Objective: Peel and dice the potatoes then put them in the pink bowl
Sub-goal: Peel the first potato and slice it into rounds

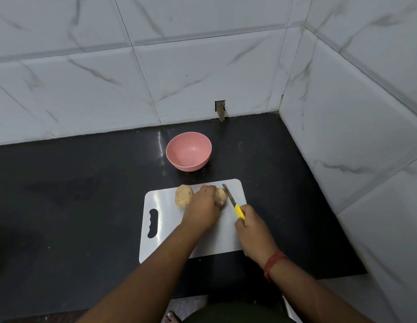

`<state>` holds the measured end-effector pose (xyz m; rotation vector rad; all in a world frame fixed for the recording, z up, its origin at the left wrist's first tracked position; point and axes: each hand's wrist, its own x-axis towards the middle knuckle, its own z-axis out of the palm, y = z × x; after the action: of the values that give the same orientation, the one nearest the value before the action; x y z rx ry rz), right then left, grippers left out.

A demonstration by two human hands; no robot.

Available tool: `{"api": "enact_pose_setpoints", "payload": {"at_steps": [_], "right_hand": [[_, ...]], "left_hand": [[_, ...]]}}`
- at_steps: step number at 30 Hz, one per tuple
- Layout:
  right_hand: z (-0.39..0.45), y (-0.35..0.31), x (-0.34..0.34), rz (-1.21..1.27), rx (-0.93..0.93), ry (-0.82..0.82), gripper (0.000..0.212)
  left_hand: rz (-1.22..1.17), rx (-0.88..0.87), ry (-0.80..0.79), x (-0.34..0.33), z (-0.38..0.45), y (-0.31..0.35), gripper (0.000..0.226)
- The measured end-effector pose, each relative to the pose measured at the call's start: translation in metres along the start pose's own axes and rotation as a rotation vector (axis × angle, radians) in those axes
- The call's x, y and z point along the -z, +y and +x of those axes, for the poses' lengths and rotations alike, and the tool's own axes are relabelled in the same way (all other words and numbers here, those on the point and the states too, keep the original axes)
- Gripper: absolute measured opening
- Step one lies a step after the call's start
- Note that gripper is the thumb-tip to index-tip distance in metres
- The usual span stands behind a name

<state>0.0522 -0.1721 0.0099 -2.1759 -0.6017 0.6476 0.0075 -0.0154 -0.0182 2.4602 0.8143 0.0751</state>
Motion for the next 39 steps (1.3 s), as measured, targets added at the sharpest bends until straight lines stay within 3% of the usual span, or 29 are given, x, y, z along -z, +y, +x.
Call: {"api": "enact_pose_setpoints", "payload": {"at_steps": [3,7,11,16,20,22,27,39], "right_hand": [[-0.003,-0.006,0.002,-0.172,0.095,0.053,0.011],[-0.007,-0.015,0.003,-0.479,0.157,0.014,0.028],[-0.010,-0.025,0.007,-0.751,0.303,0.166,0.045],[-0.006,-0.021,0.000,-0.758,0.317,0.075,0.042],[-0.002,-0.023,-0.001,-0.722,0.324,0.127,0.037],[0.001,-0.020,0.000,-0.696,0.294,0.100,0.024],[0.002,-0.019,-0.002,-0.630,0.238,0.014,0.029],[0.021,-0.028,-0.001,-0.454,-0.001,-0.206,0.018]], "left_hand": [[-0.028,-0.012,0.013,0.000,0.000,-0.001,0.025],[-0.037,-0.051,0.033,-0.003,0.000,0.000,0.017],[-0.031,-0.057,0.050,-0.003,-0.001,0.000,0.022],[-0.039,-0.058,0.066,-0.002,-0.002,0.001,0.023],[-0.041,-0.057,0.069,-0.002,-0.003,0.001,0.022],[-0.043,-0.053,0.069,-0.002,-0.004,0.001,0.024],[-0.053,-0.053,0.079,-0.001,-0.006,0.002,0.028],[-0.027,-0.089,0.082,-0.001,-0.008,0.002,0.031]]}}
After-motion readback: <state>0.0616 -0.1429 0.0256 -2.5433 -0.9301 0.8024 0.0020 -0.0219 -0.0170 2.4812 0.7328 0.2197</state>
